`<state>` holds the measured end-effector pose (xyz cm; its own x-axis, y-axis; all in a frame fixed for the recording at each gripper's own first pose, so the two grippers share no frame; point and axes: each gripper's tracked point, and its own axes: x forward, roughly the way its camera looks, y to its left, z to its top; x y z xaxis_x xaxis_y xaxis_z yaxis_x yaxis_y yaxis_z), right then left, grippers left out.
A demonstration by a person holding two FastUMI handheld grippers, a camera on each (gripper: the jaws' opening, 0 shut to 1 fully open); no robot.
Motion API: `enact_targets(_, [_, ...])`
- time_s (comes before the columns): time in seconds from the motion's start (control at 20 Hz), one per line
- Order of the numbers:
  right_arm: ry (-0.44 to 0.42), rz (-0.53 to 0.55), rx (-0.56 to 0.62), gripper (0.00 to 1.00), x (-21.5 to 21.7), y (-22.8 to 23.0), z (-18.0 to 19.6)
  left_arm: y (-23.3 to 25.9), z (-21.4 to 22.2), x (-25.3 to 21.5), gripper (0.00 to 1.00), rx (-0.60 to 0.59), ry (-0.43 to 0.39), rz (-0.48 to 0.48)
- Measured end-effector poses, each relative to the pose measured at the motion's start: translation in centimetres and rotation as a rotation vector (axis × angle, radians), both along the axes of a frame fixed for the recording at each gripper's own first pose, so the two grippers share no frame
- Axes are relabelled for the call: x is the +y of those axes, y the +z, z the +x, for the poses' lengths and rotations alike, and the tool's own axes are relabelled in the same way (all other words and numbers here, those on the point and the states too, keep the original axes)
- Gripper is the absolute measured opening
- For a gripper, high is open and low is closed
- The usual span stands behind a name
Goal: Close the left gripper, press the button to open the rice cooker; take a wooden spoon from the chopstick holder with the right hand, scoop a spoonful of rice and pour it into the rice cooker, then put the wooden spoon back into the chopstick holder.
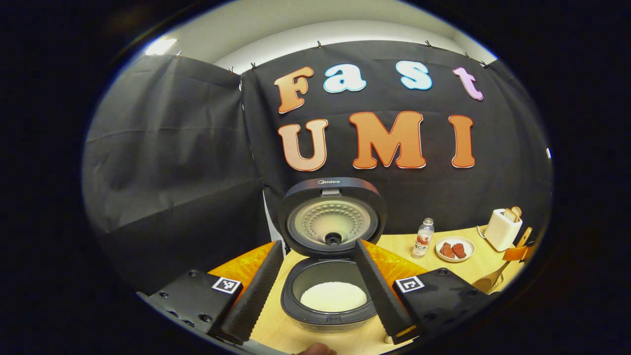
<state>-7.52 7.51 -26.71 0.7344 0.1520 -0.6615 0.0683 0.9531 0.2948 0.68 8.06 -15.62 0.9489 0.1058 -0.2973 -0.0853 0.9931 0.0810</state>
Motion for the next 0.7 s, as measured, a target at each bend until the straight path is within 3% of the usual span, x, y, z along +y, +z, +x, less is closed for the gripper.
enact_targets(0.25, [0.09, -0.191, -0.009, 0.11, 2.2, -2.7, -1.0, -0.8, -0.8, 2.4, 0.95, 0.02, -0.002, 0.035])
enact_targets(0.35, [0.119, -0.27, -0.026, 0.1, 3.0, -3.4, -1.2, -1.3, -1.0, 3.0, 0.98, 0.036, -0.003, 0.039])
enact_targets(0.7, [0.118, -0.435, -0.049, 0.08, 4.4, -5.8, -2.1, -2.1, -1.2, 5.3, 0.98, 0.059, -0.012, 0.07])
